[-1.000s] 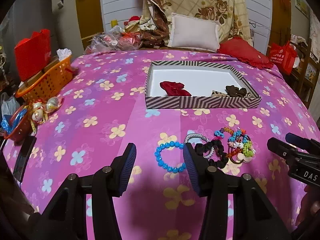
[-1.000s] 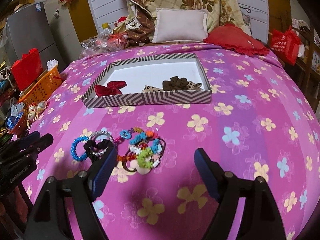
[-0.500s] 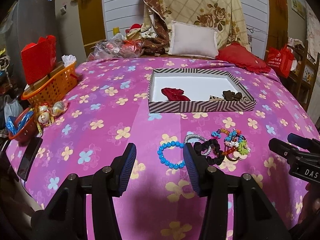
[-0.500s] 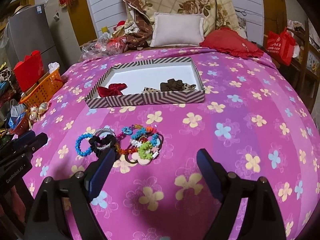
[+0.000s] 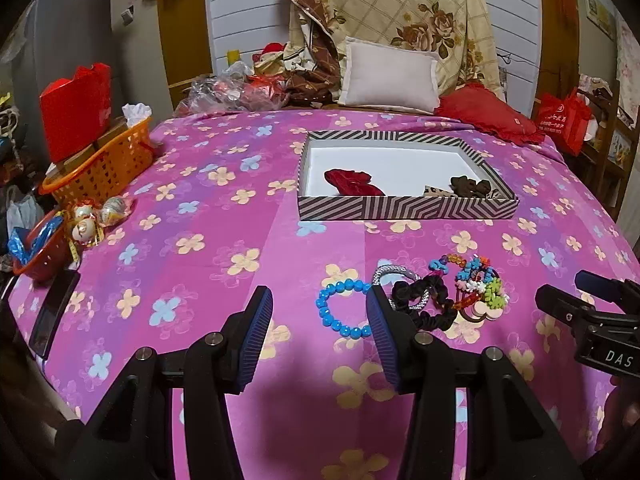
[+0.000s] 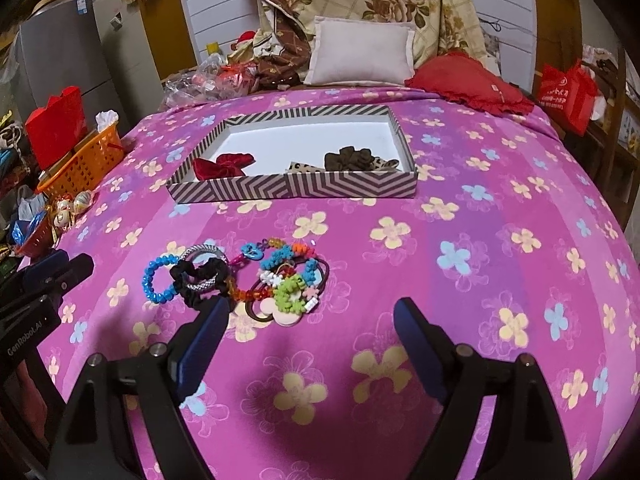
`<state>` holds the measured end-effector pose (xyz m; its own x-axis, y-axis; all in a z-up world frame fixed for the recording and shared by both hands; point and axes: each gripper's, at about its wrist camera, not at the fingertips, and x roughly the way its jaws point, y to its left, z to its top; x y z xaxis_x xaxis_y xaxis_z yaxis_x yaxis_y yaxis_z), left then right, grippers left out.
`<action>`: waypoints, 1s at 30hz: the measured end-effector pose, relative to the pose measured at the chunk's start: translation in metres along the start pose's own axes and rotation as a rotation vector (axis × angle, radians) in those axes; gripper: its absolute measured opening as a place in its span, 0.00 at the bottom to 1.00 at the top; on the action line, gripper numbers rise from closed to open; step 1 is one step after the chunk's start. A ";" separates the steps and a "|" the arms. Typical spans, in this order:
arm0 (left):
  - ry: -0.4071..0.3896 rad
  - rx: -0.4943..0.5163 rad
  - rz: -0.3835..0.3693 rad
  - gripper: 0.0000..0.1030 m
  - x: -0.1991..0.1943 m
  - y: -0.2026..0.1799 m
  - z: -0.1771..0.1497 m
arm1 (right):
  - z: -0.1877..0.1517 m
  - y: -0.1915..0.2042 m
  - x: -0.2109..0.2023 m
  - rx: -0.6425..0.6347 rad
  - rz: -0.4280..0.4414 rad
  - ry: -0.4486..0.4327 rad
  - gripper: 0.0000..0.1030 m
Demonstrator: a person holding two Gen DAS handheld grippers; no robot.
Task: Organize jewelry
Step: 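Move both tools back toward the remaining bracelets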
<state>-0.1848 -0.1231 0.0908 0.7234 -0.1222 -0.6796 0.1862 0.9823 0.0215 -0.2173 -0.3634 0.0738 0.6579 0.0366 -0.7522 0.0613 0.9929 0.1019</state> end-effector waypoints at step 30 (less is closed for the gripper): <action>0.110 -0.038 -0.055 0.34 0.047 0.037 -0.008 | 0.004 -0.003 0.031 -0.059 0.075 0.001 0.83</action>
<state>-0.1500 -0.0915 0.0537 0.6349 -0.1622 -0.7554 0.1969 0.9794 -0.0449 -0.1940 -0.3655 0.0523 0.6580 0.1111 -0.7447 -0.0325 0.9923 0.1193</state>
